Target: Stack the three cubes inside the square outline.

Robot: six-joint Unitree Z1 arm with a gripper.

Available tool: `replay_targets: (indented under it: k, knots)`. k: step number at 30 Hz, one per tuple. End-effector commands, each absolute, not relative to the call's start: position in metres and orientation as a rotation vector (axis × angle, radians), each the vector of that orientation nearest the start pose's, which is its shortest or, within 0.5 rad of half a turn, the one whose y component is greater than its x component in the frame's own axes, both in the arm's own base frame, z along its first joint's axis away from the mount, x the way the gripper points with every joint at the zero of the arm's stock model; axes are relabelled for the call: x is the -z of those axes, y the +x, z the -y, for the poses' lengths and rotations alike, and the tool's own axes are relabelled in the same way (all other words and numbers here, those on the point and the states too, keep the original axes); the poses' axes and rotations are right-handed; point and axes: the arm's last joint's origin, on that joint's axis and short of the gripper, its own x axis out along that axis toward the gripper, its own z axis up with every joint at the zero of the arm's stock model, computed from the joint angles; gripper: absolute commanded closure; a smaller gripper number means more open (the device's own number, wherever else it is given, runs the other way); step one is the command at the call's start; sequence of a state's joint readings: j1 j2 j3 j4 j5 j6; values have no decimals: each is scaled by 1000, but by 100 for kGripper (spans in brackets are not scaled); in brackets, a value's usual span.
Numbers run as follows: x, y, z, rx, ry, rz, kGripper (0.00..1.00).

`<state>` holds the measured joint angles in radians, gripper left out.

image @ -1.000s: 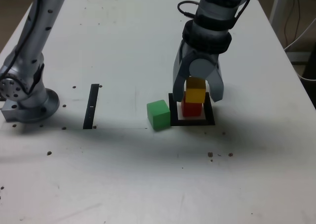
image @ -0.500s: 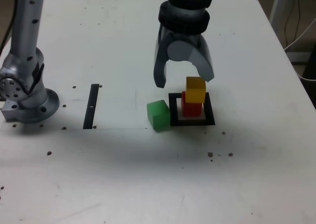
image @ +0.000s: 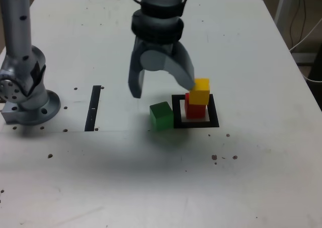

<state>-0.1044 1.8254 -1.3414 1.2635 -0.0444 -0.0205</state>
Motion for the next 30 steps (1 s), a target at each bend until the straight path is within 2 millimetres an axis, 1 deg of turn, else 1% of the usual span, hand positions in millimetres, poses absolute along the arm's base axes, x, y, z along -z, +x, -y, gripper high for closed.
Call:
replay_targets:
  k: [1,10,22,26,30]
  knots:
    - [-273,280,35,102,40,-1742,0]
    - [-268,274,40,124,64,-1746,0]
    - [-268,271,40,134,71,-1745,0]
    - [-269,271,40,106,44,-1742,0]
    - [-269,269,40,37,-14,-1755,0]
